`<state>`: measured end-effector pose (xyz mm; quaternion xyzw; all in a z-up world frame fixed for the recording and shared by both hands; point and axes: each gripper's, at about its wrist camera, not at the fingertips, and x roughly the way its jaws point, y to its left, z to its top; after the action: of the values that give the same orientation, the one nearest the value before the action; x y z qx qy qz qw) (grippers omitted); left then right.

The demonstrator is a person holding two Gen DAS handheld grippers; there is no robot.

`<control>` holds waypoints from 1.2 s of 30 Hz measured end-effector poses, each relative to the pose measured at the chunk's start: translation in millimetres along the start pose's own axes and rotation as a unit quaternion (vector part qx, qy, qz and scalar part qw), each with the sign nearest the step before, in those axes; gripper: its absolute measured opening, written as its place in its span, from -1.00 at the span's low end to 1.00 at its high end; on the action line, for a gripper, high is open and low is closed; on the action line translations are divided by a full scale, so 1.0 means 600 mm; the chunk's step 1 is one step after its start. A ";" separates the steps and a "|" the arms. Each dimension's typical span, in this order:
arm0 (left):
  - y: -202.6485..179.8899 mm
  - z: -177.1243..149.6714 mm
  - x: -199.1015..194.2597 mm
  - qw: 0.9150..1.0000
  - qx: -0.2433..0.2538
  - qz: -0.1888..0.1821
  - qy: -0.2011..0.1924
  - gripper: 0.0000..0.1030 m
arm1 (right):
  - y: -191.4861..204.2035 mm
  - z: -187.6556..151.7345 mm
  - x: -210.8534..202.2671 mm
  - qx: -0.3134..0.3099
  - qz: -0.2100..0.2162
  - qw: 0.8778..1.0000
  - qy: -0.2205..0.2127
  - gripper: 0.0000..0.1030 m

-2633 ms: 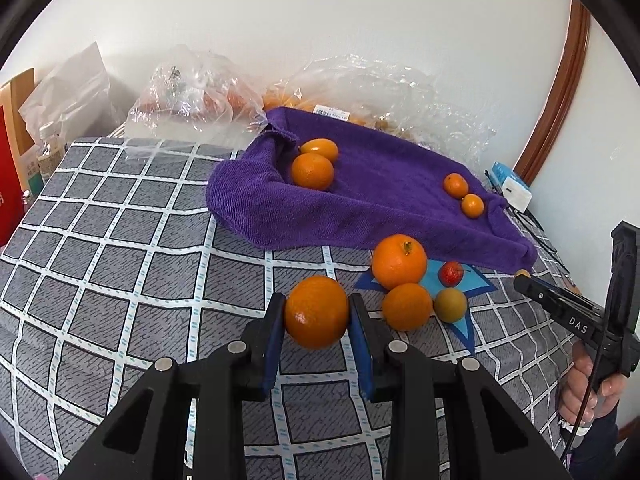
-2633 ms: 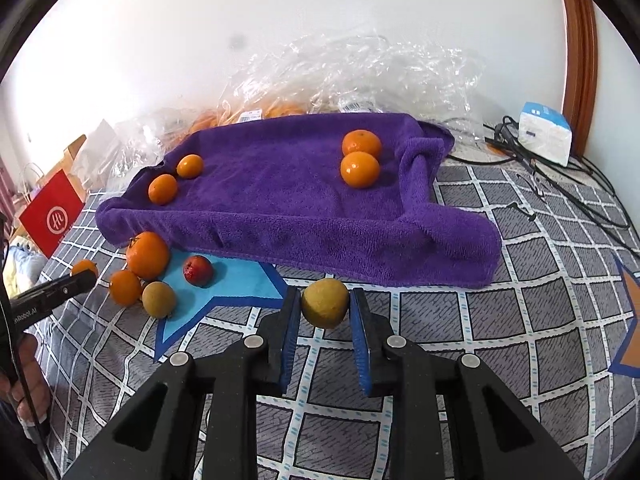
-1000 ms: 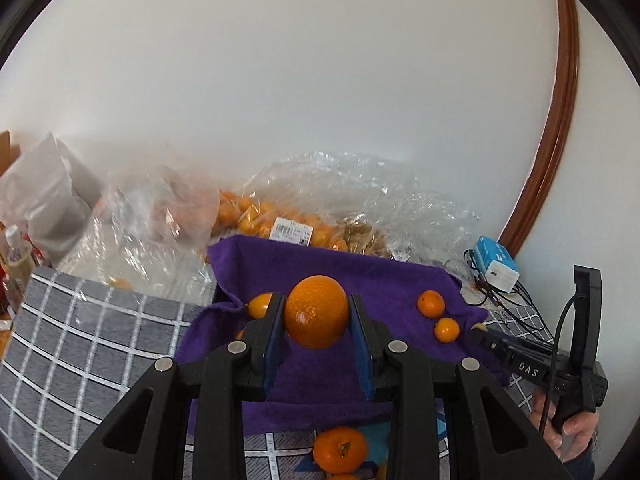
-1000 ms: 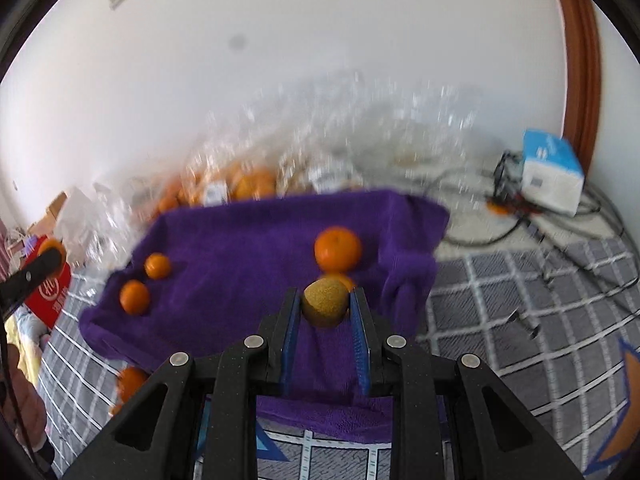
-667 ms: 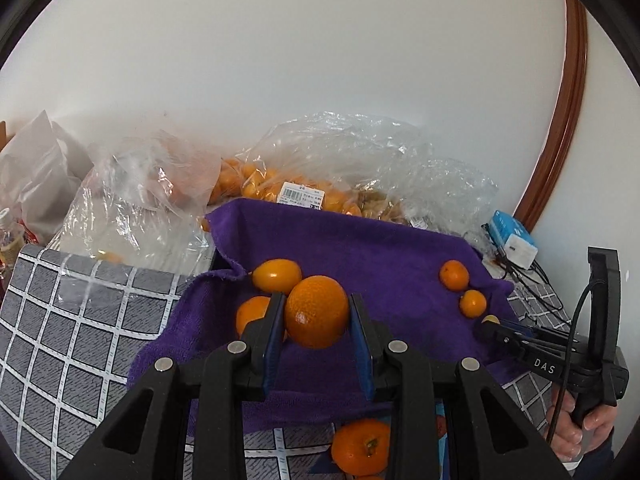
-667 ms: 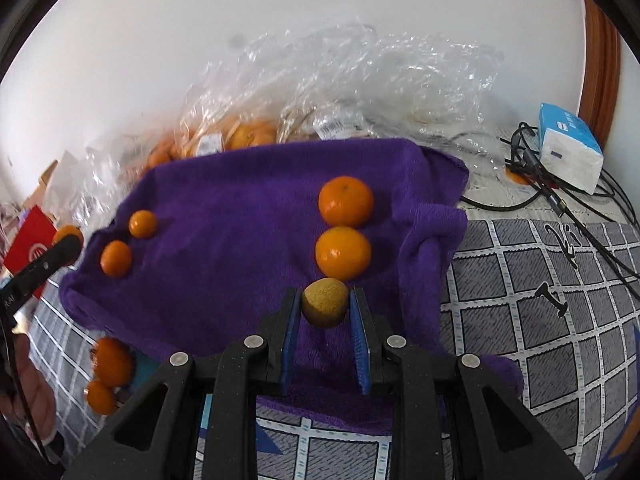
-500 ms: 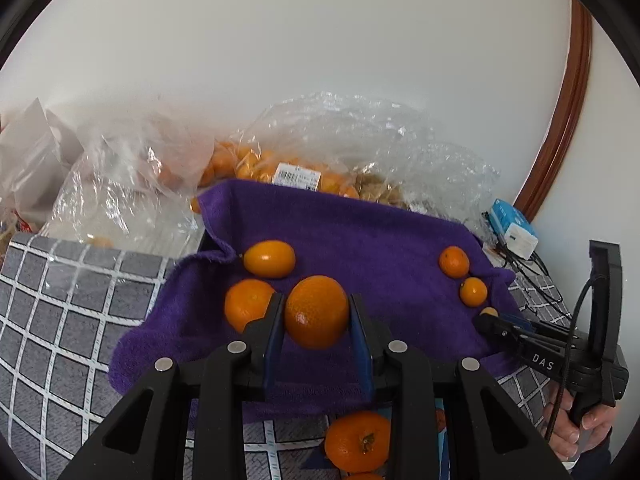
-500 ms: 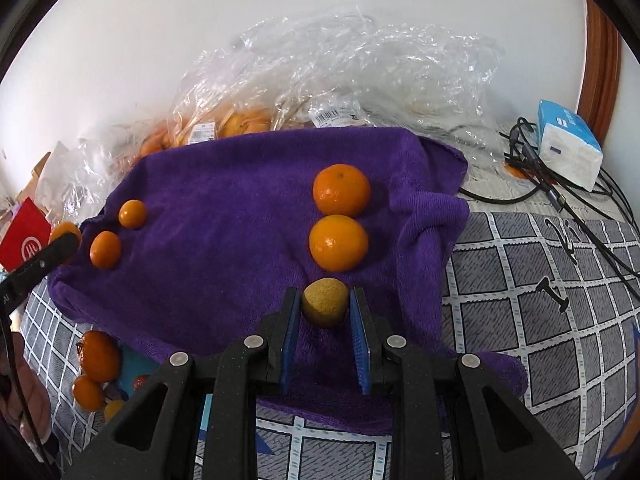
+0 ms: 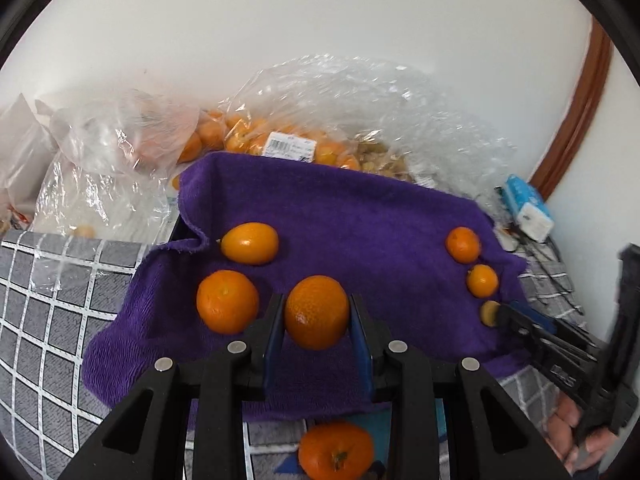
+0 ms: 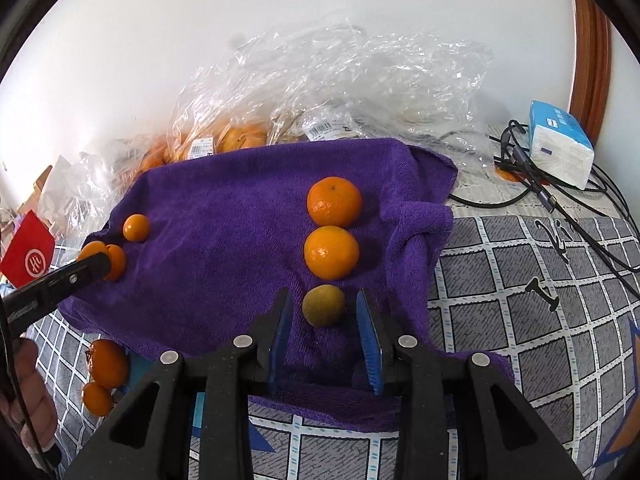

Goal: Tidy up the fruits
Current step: 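Lower and release the yellow-green fruit onto the towel with the right tool while the left tool releases its orange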

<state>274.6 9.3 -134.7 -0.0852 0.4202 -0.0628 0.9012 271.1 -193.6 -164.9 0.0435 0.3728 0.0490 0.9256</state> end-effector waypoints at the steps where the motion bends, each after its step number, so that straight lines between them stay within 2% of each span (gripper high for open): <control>1: -0.001 0.001 0.011 1.000 -0.003 0.007 0.007 -0.42 | -0.002 -0.001 -0.002 0.001 -0.001 1.000 -0.002 -0.36; 4: 0.000 0.003 0.031 0.999 -0.017 0.015 0.022 -0.42 | -0.009 -0.002 -0.009 0.011 -0.005 1.000 -0.007 -0.36; 8: -0.001 0.003 0.054 0.998 -0.016 0.044 0.032 -0.42 | -0.017 0.001 -0.015 0.022 0.001 1.000 -0.012 -0.36; 14: -0.004 0.000 0.072 0.998 -0.003 0.048 0.041 -0.42 | -0.022 0.001 -0.009 0.026 0.001 1.000 -0.008 -0.36; 17: -0.005 0.000 0.070 0.998 -0.004 0.037 0.044 -0.40 | -0.021 0.001 -0.008 0.025 -0.002 1.000 -0.007 -0.36; 25: 0.017 -0.003 0.003 0.999 -0.028 0.014 0.010 -0.28 | -0.010 0.002 -0.026 0.003 -0.024 0.999 -0.029 -0.36; 30: 0.041 -0.033 -0.049 0.999 -0.023 0.027 -0.016 -0.25 | -0.004 0.001 -0.036 -0.007 -0.034 0.998 -0.044 -0.36; 36: 0.092 -0.089 -0.086 0.998 -0.035 0.039 -0.016 -0.25 | 0.011 0.008 -0.064 -0.009 -0.048 0.997 -0.064 -0.36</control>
<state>203.0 67.3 -141.6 -0.1009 0.4104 -0.0115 0.9062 246.7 -191.7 -134.2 0.0202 0.3142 0.0048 0.9491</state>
